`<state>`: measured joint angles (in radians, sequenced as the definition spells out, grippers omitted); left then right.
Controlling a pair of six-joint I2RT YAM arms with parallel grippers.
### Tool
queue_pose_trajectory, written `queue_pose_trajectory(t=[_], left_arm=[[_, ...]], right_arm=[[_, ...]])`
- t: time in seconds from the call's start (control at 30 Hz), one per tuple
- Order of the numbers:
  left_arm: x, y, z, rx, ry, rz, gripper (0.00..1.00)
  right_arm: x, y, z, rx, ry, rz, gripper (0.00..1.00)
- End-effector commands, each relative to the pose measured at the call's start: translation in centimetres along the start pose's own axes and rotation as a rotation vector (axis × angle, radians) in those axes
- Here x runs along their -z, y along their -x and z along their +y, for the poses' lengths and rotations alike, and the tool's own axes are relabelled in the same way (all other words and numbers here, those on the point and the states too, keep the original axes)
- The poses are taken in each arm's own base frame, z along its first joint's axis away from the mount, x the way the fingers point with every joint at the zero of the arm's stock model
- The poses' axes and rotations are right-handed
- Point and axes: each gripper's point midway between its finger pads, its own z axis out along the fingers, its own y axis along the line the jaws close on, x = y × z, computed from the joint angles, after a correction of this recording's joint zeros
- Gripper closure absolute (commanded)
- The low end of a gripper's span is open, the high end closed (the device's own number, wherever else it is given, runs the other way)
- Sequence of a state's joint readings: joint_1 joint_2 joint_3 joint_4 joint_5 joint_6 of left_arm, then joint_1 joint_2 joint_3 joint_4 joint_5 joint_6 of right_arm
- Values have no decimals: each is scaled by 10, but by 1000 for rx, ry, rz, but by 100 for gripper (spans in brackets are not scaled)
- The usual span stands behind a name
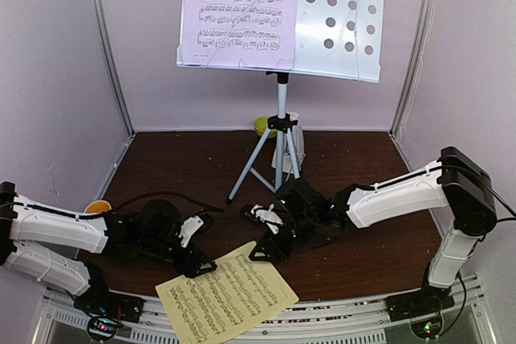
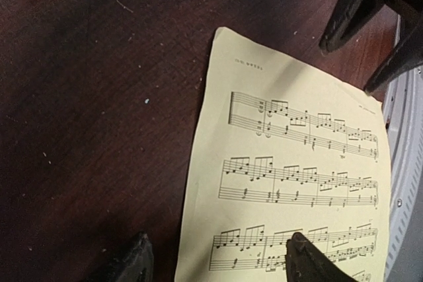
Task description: Set up the instrument practice props
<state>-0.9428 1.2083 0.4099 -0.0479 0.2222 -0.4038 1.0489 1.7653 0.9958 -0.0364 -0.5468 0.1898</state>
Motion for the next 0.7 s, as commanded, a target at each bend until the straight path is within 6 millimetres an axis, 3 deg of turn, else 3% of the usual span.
queue_pose_trajectory(t=[0.0, 0.13, 0.3, 0.53, 0.67], left_arm=[[12, 4, -13, 49, -79, -25, 29], [18, 0, -4, 94, -39, -23, 29], [23, 15, 4, 123, -16, -75, 29], [26, 25, 13, 158, -3, -107, 28], [26, 28, 18, 182, -12, -116, 27]], right_arm=[[2, -2, 19, 53, 6, -14, 66], [-7, -1, 24, 75, 10, -16, 69], [-26, 9, 22, 72, 14, -23, 75], [-47, -8, -1, 62, -53, 35, 81], [-48, -18, -30, 31, -139, 71, 84]])
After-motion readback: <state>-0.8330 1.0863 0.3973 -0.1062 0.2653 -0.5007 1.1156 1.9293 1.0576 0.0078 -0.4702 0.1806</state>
